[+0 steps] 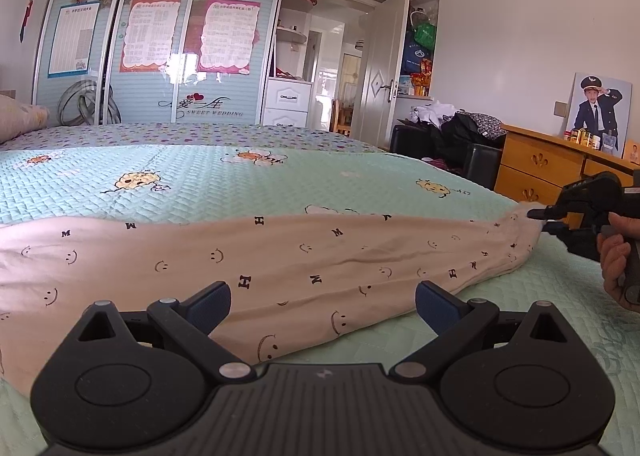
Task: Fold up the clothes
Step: 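Grasp the pants' cuff tip with the right tool, then lift the cuff tip with the right tool and carry it toward the waistband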
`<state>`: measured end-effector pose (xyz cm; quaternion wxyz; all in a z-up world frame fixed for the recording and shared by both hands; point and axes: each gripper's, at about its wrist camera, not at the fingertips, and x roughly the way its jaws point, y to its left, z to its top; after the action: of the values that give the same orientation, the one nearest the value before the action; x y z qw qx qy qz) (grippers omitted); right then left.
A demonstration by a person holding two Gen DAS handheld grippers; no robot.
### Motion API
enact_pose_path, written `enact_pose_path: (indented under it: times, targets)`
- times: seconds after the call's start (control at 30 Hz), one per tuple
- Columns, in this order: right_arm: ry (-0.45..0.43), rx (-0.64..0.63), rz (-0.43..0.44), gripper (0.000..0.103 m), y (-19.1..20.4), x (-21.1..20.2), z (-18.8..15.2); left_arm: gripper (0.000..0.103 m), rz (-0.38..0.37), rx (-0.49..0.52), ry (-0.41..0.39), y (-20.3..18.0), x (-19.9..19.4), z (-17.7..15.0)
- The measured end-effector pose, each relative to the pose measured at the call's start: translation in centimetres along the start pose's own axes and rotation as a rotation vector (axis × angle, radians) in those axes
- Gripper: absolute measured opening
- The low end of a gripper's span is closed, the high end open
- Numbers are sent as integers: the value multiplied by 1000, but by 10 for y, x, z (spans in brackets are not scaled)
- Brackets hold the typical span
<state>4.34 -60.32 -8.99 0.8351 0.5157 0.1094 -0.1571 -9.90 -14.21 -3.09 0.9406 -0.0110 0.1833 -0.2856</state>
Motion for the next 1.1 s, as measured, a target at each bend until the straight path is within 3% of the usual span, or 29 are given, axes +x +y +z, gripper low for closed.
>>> enact_pose_path:
  times: [0.1,0.3,0.53,0.7,0.93,1.1]
  targets:
    - [-21,-168,-37,13,25,-7,-4,99,0,-1,-8,0,-2,0]
    - [-29,-378,-80,13,77,0,-14,97,16,-39,-43,6,-13,5]
    - [4,-655,-95,13,147,11,-63,97,40,-82,-68,34,-66,8]
    - [53,-860,-66,13,202,29,-130,97,119,-146,-87,71,-111,6]
    - [147,-1072,34,13,276,49,-254,98,207,-239,-130,112,-149,0]
    - [236,-1119,30,14,282,63,-330,98,219,-286,-151,135,-159,-7]
